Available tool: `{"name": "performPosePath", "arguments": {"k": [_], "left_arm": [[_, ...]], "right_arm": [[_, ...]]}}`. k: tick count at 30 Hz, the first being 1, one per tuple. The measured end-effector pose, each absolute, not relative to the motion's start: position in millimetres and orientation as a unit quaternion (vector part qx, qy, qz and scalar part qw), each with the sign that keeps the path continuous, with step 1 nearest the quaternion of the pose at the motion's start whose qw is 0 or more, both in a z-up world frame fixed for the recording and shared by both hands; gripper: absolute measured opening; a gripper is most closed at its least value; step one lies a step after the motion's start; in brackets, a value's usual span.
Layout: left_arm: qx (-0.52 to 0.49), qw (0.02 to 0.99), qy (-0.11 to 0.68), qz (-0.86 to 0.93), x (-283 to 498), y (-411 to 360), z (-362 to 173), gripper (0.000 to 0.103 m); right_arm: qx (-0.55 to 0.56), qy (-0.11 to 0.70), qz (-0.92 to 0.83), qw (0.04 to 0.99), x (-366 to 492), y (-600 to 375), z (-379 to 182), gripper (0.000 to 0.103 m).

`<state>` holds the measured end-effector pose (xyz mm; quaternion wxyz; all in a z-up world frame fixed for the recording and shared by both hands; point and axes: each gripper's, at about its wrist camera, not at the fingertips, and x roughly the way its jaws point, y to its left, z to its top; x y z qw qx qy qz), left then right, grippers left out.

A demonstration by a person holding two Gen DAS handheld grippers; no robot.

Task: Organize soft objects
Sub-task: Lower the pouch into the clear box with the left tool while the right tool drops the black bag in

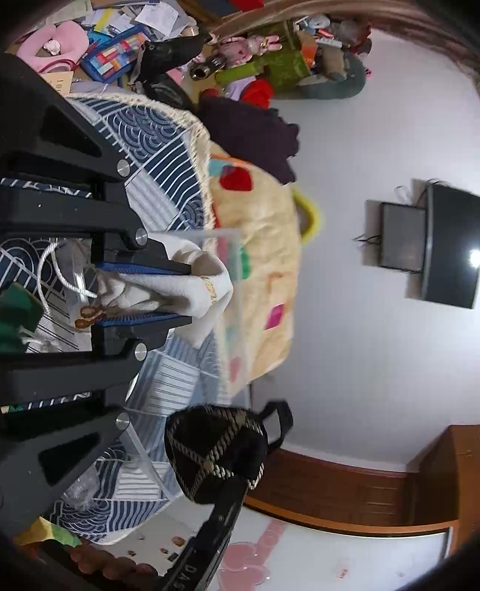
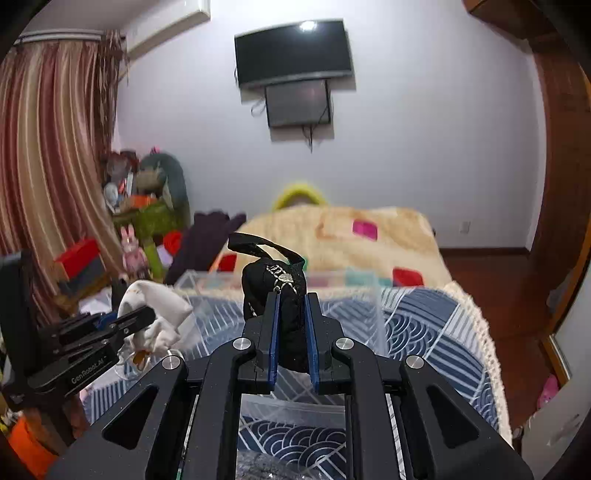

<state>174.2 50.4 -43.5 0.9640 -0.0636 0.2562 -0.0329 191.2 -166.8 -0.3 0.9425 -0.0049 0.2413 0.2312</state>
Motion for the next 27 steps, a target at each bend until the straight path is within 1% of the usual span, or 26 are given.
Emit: {"name": "performPosePath", "arguments": {"k": [5,9,14,17,19,21,23,25,27], "left_arm": [[-0.05,0.954,0.292,-0.04,191.8,42.6,-53.4,0.017],[-0.044,0.945,0.321,-0.045,201.1,38.6,-61.7,0.017],[-0.038,0.948,0.313,-0.042,197.5,36.6,-59.6,0.017],[-0.037,0.949,0.311,-0.046,193.0,36.8,-55.8,0.018],[-0.038,0.949,0.31,-0.047,188.9,37.2,-53.1,0.024],[-0.042,0.951,0.304,-0.046,182.6,39.0,-49.5,0.032],[-0.045,0.953,0.297,-0.047,177.1,40.4,-46.0,0.038],[-0.047,0.956,0.287,-0.049,168.9,40.6,-40.2,0.042],[-0.045,0.957,0.281,-0.051,162.3,39.1,-35.6,0.045]], "right_arm": [[-0.02,0.286,0.239,0.928,206.7,-154.7,-22.6,0.012],[-0.04,0.303,0.247,0.92,208.3,-148.9,-29.4,0.012],[-0.067,0.325,0.255,0.908,211.2,-141.8,-36.2,0.012],[-0.079,0.334,0.253,0.905,210.9,-141.5,-37.2,0.015],[-0.081,0.327,0.251,0.907,205.7,-144.4,-33.4,0.018],[-0.084,0.321,0.249,0.91,201.7,-145.7,-29.9,0.023],[-0.083,0.317,0.252,0.911,199.6,-146.1,-27.2,0.024],[-0.083,0.313,0.252,0.912,197.1,-148.5,-23.9,0.025],[-0.08,0.307,0.252,0.914,192.7,-153.1,-19.0,0.029]]}}
